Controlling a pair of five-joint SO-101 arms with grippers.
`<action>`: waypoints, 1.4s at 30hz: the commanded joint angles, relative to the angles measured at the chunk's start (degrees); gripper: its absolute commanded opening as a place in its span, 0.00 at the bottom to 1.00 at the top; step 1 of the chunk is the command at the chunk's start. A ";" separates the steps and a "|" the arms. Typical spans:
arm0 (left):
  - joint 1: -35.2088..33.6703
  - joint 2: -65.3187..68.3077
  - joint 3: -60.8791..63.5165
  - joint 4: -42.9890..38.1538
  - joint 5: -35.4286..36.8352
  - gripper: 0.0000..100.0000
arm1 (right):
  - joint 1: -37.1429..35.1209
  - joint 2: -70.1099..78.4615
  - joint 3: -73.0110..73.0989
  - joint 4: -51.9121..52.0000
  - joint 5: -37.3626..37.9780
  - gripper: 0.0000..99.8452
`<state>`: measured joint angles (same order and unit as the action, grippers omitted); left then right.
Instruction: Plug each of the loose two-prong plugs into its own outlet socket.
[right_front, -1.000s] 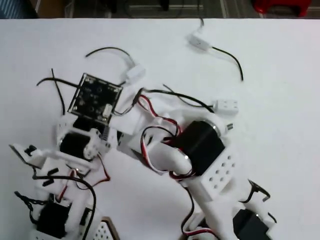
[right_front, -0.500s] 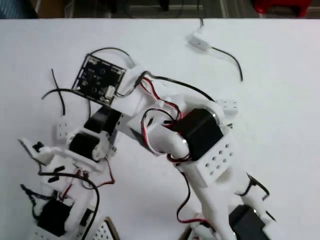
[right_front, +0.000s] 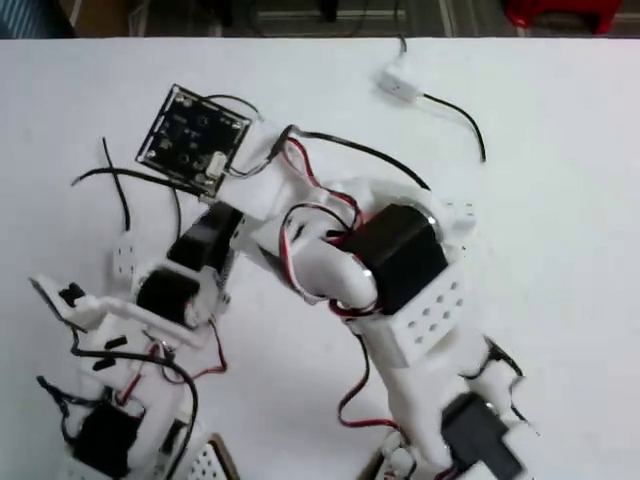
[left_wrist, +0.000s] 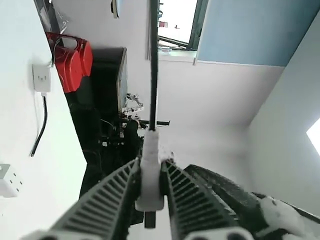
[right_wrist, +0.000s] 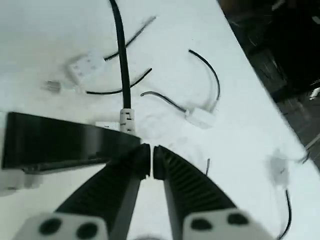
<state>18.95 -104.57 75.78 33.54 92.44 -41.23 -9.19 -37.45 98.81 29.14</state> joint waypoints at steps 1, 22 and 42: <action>-1.71 0.04 -0.44 -2.02 -0.70 0.03 | 0.48 -5.32 6.51 0.04 -0.18 0.02; -2.59 0.04 0.79 -2.73 -1.05 0.03 | -8.66 -16.66 21.80 0.04 -0.26 0.02; -2.42 0.04 0.79 -2.73 -1.05 0.03 | 6.73 13.67 -3.87 -0.04 2.11 0.02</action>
<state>16.48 -103.87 77.54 32.31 91.56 -38.33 3.03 -38.51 99.16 30.99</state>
